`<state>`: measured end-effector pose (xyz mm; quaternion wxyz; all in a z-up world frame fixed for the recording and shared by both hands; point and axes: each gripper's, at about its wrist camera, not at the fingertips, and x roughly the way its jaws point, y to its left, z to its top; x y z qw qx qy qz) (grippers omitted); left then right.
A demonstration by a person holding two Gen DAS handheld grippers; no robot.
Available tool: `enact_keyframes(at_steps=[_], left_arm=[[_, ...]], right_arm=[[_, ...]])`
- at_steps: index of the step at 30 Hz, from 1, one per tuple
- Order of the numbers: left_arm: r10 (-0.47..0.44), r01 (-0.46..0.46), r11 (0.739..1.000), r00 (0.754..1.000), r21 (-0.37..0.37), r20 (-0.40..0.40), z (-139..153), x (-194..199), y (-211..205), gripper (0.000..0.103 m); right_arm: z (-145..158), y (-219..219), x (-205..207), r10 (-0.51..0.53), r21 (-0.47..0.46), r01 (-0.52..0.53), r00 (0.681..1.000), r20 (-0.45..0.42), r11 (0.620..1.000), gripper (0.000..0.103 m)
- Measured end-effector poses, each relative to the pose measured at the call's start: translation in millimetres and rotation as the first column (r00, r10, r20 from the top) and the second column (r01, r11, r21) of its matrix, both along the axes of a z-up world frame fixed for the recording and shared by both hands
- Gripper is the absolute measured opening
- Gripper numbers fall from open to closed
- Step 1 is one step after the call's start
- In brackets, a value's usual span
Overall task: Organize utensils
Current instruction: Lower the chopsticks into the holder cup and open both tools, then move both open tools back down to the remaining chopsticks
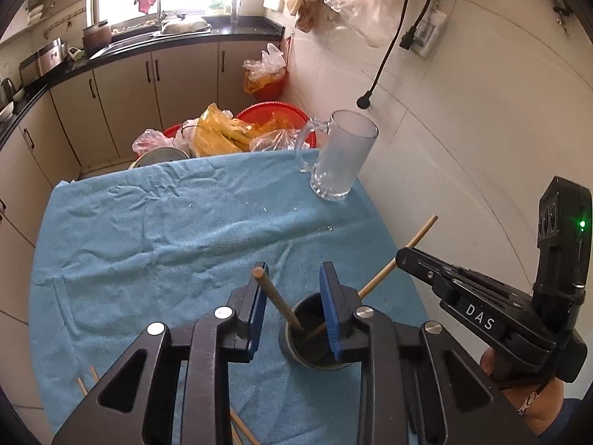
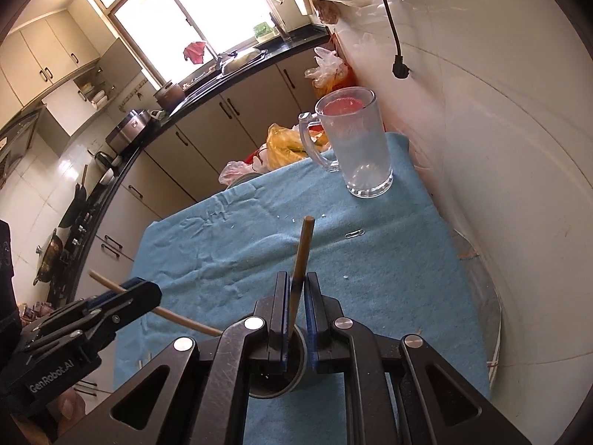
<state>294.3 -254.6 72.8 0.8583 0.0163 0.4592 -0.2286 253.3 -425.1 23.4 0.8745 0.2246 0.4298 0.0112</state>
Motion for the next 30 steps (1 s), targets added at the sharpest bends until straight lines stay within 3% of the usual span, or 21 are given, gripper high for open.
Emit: enact_keyframes(at_steps=[7, 11, 18, 25, 30], left_arm=[[0.026, -0.025, 0.999, 0.999, -0.039, 0.025, 15, 1, 10, 0.036], [0.043, -0.04, 0.997, 0.998, -0.069, 0.048, 30, -3, 20, 0.042], [0.084, -0.071, 0.988, 0.992, -0.135, 0.091, 62, -20, 57, 0.045], [0.152, -0.131, 0.973, 0.983, -0.191, 0.1, 79, -36, 119, 0.045], [0.235, -0.222, 0.961, 0.97, -0.164, 0.063, 59, -50, 181, 0.045]], right_arm=[[14, -4, -10, -0.03, 0.005, 0.03, 0.999, 0.037, 1.0, 0.013], [32, -7, -24, -0.057, 0.007, 0.056, 0.996, 0.074, 0.998, 0.021], [58, -5, -56, -0.075, 0.021, 0.073, 0.99, 0.118, 0.997, 0.027], [56, 24, -78, 0.006, 0.056, -0.012, 0.995, 0.103, 0.998, 0.028], [36, 70, -87, 0.146, 0.071, -0.15, 0.988, 0.056, 0.986, 0.028]])
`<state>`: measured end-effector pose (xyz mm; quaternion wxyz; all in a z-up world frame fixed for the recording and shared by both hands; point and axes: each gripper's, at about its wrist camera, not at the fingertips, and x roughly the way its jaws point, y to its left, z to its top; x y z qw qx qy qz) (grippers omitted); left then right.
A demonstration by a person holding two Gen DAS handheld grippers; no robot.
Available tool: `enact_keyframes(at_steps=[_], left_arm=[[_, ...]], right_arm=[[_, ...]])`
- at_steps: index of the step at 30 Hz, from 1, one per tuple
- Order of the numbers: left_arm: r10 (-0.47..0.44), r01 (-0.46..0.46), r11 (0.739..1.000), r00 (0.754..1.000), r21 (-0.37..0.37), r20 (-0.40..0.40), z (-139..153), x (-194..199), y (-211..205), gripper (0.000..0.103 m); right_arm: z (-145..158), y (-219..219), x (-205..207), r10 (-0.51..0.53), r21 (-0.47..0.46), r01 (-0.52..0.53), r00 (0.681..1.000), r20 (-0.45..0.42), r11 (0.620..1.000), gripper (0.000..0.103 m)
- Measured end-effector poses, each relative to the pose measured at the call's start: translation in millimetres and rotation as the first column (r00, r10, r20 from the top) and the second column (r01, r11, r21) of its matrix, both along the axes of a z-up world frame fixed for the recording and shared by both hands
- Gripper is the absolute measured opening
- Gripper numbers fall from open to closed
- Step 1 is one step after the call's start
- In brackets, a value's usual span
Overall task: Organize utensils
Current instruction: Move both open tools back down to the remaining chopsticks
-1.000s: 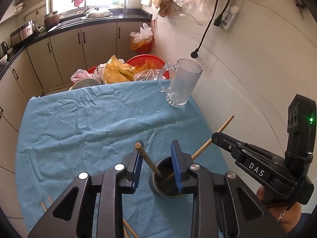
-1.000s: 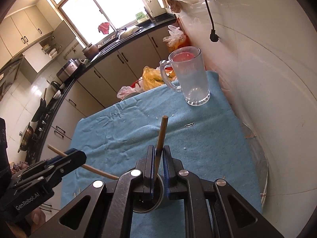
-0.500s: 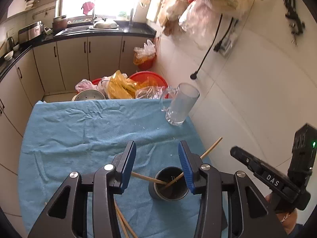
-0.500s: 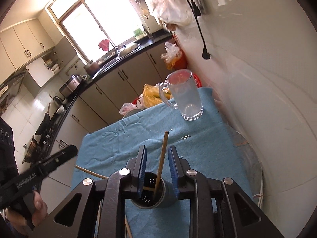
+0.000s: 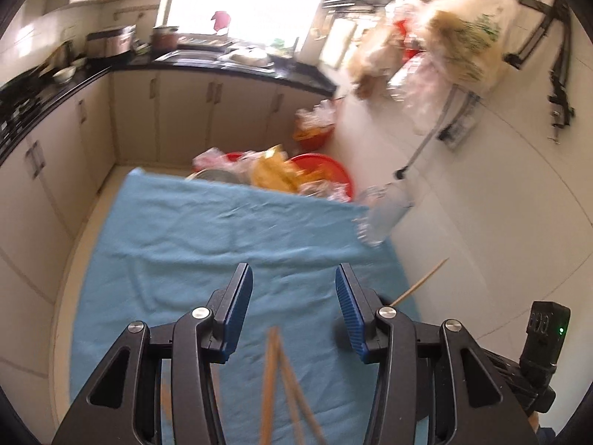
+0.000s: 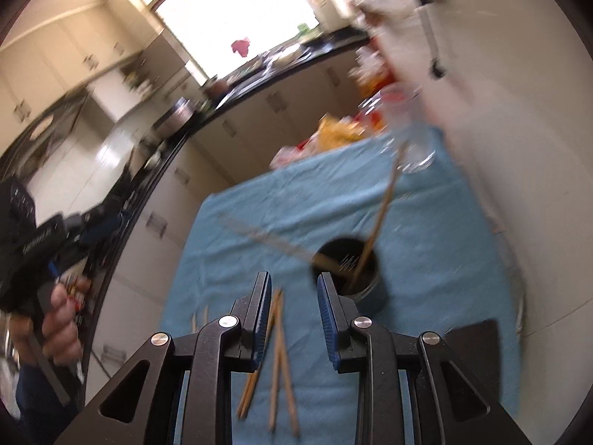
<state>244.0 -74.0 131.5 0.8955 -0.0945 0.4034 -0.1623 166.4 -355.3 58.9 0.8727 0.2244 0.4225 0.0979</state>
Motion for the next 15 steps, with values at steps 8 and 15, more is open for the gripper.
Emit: enact_keyframes(at_steps=[8, 15], left_arm=[[0.135, -0.133, 0.991, 0.976, 0.025, -0.169, -76, -19, 99, 0.045], [0.195, -0.191, 0.98, 0.91, 0.049, -0.365, -157, -30, 147, 0.043]], right_arm=[[-47, 63, 2, 0.117, 0.001, -0.117, 0.987, -0.111, 0.993, 0.028], [-73, 104, 7, 0.145, -0.009, -0.149, 0.974, -0.175, 0.989, 0.028]])
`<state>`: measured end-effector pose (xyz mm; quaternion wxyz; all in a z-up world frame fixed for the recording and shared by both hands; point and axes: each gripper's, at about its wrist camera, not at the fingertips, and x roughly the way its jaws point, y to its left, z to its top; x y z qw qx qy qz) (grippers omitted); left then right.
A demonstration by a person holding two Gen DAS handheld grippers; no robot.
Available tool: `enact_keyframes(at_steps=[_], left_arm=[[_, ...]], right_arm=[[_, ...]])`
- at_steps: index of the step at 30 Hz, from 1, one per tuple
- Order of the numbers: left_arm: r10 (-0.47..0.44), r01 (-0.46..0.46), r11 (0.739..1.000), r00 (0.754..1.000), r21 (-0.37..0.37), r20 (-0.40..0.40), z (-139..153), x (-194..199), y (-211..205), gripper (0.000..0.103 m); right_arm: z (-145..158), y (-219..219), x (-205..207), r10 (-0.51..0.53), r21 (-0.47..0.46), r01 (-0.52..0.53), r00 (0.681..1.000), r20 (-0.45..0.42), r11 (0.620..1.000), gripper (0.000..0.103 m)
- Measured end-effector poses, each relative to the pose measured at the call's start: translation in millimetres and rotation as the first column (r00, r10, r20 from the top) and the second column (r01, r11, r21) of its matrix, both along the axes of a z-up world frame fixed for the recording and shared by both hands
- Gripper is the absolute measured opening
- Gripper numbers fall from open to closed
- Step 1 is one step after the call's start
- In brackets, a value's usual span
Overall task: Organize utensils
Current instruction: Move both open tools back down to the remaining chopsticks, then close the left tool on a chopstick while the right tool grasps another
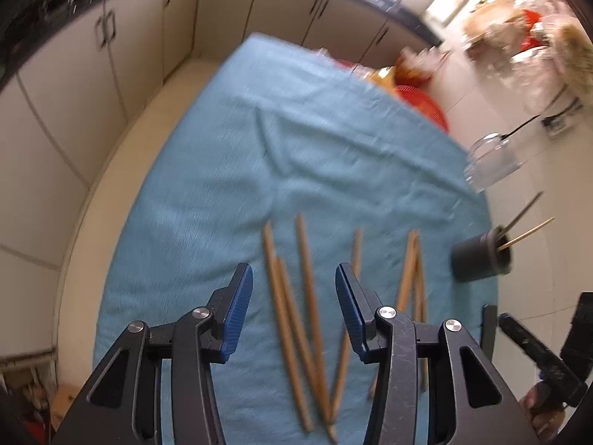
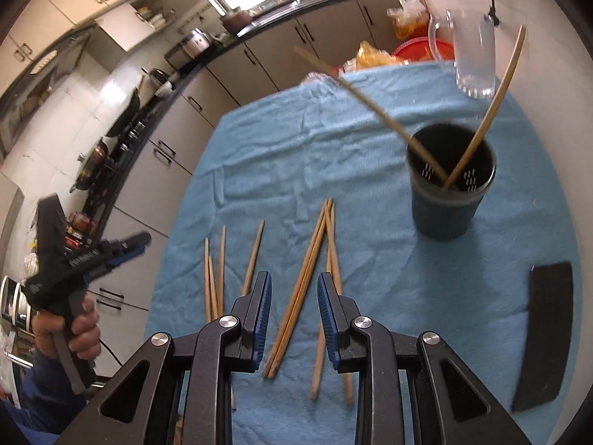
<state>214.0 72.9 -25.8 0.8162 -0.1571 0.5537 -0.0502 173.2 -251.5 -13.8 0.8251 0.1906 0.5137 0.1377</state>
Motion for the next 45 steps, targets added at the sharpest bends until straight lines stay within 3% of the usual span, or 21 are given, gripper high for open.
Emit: enact_keyframes(at_steps=[2, 8, 18, 28, 34, 37, 38, 43, 45], left_arm=[[-0.003, 0.003, 1.0, 0.999, -0.006, -0.037, -19, -1, 5, 0.042], [-0.02, 0.017, 1.0, 0.992, -0.02, -0.122, -51, 5, -1, 0.024], [-0.091, 0.095, 0.995, 0.985, 0.017, -0.147, -77, 15, -22, 0.008], [-0.141, 0.15, 0.987, 0.98, 0.055, -0.138, -77, 22, -35, 0.008], [-0.123, 0.134, 0.989, 0.981, 0.064, -0.151, -73, 12, -16, 0.007], [-0.111, 0.129, 0.986, 0.981, 0.105, -0.162, -73, 7, -8, 0.006], [-0.105, 0.125, 0.986, 0.98, 0.109, -0.171, -76, 6, -4, 0.002], [-0.089, 0.102, 0.992, 0.981, 0.068, -0.171, -82, 7, 4, 0.001], [-0.091, 0.096, 0.995, 0.981, 0.019, -0.171, -82, 5, 6, 0.001]], right_arm=[[-2, 8, -2, 0.001, 0.0, -0.001, 1.0, -0.006, 1.0, 0.028], [-6, 24, -10, 0.001, -0.026, -0.002, 1.0, -0.028, 1.0, 0.028], [-3, 24, -25, -0.046, -0.064, 0.044, 0.998, -0.039, 0.997, 0.028], [-18, 19, -23, -0.086, -0.091, 0.079, 0.993, -0.079, 0.993, 0.028], [-35, 14, -11, -0.101, -0.123, 0.087, 0.988, -0.116, 0.989, 0.028], [-46, 11, 1, -0.108, -0.142, 0.089, 0.985, -0.138, 0.986, 0.028], [-49, 11, 5, -0.108, -0.147, 0.087, 0.984, -0.143, 0.985, 0.028], [-70, 17, 32, -0.089, -0.167, 0.059, 0.979, -0.182, 0.984, 0.028], [-78, 22, 43, -0.072, -0.164, 0.04, 0.978, -0.194, 0.986, 0.028]])
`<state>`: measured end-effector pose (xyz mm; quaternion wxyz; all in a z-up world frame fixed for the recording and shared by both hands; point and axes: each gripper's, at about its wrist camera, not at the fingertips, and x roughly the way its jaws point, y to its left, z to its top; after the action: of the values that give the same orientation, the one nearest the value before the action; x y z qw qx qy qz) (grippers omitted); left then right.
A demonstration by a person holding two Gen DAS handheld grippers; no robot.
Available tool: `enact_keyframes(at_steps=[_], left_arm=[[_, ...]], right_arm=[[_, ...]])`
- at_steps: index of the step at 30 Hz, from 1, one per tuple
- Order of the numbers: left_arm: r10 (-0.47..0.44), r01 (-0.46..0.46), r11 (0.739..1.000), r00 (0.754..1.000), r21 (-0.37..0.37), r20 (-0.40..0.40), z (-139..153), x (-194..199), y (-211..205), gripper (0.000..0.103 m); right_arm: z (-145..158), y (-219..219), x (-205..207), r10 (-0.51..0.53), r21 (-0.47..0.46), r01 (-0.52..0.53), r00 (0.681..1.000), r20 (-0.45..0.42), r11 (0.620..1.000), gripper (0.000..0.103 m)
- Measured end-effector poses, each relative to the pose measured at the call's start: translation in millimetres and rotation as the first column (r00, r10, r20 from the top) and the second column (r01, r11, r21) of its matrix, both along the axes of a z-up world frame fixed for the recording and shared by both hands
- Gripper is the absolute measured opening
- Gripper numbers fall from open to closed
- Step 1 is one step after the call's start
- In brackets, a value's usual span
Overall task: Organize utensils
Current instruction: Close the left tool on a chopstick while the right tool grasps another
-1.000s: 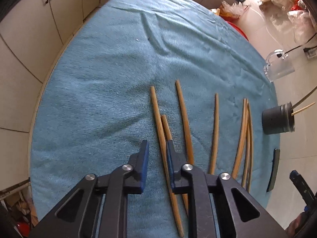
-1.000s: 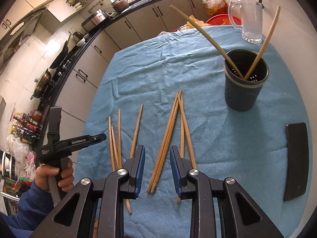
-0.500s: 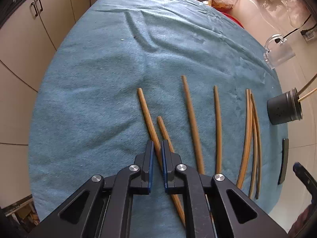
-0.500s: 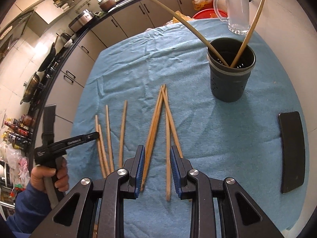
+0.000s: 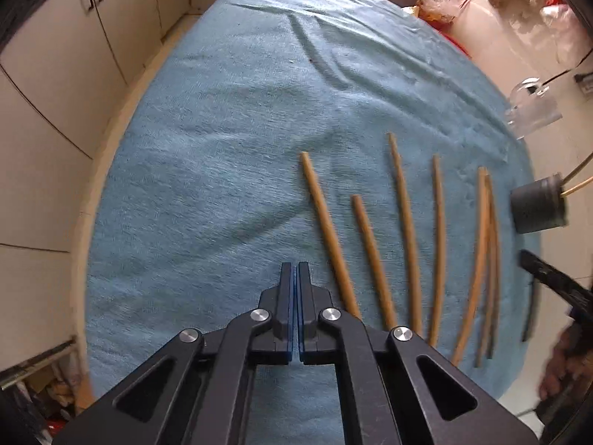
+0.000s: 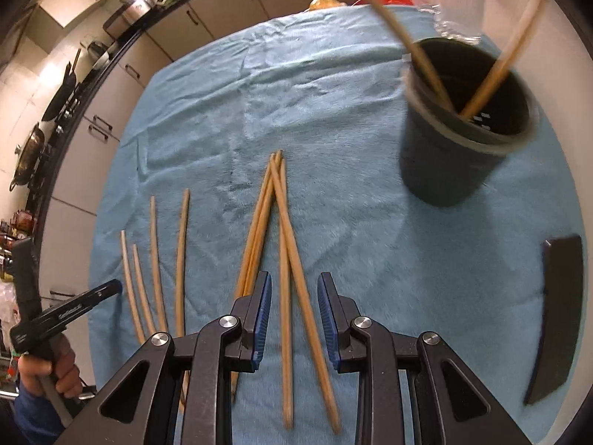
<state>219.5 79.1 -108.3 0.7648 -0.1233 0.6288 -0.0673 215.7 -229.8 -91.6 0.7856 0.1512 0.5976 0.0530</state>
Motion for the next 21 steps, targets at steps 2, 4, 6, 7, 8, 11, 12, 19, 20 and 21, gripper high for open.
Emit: enact_keyframes(at_steps=[2, 4, 6, 7, 8, 11, 12, 19, 20, 21], left_arm=[[0.01, -0.01, 0.999, 1.0, -0.044, -0.002, 2, 0, 2, 0.001], [0.012, -0.012, 0.998, 1.0, -0.07, 0.005, 4, 1, 3, 0.002], [0.015, -0.015, 0.997, 1.0, -0.082, 0.0, 7, 4, 2, 0.004], [0.016, -0.016, 0.996, 1.0, -0.087, -0.003, 8, 5, 2, 0.005], [0.015, -0.015, 0.996, 1.0, -0.093, -0.005, 8, 6, 1, 0.007], [0.007, -0.008, 0.996, 1.0, -0.093, -0.009, 9, 11, -5, 0.007], [0.005, -0.006, 0.995, 1.0, -0.097, -0.013, 9, 12, -5, 0.007], [0.002, -0.005, 0.996, 0.999, -0.092, -0.034, 4, 19, -11, 0.007], [0.001, -0.004, 0.996, 0.999, -0.091, -0.034, 5, 17, -9, 0.007], [0.001, -0.004, 0.996, 0.999, -0.089, -0.034, 5, 18, -10, 0.007]], right_arm=[[-8, 1, 8, 0.001, 0.001, -0.001, 1.0, -0.019, 1.0, 0.028], [-16, 2, 15, 0.007, 0.017, -0.006, 0.999, -0.036, 1.0, 0.028], [-21, 6, 20, 0.023, 0.023, -0.022, 0.999, -0.045, 0.999, 0.028], [-25, 7, 23, 0.025, 0.033, -0.023, 0.998, -0.052, 0.999, 0.028], [-28, 8, 26, 0.017, 0.025, -0.016, 0.998, -0.058, 1.0, 0.027], [-34, 7, 33, 0.008, 0.027, -0.006, 0.997, -0.07, 1.0, 0.022], [-36, 6, 35, 0.007, 0.022, -0.005, 0.997, -0.075, 1.0, 0.017], [-32, 2, 33, 0.026, 0.016, -0.025, 0.998, -0.061, 1.0, 0.007], [-30, 1, 31, 0.022, 0.016, -0.021, 0.998, -0.061, 1.0, 0.007], [-28, -2, 28, 0.014, 0.007, -0.013, 0.998, -0.062, 1.0, 0.007]])
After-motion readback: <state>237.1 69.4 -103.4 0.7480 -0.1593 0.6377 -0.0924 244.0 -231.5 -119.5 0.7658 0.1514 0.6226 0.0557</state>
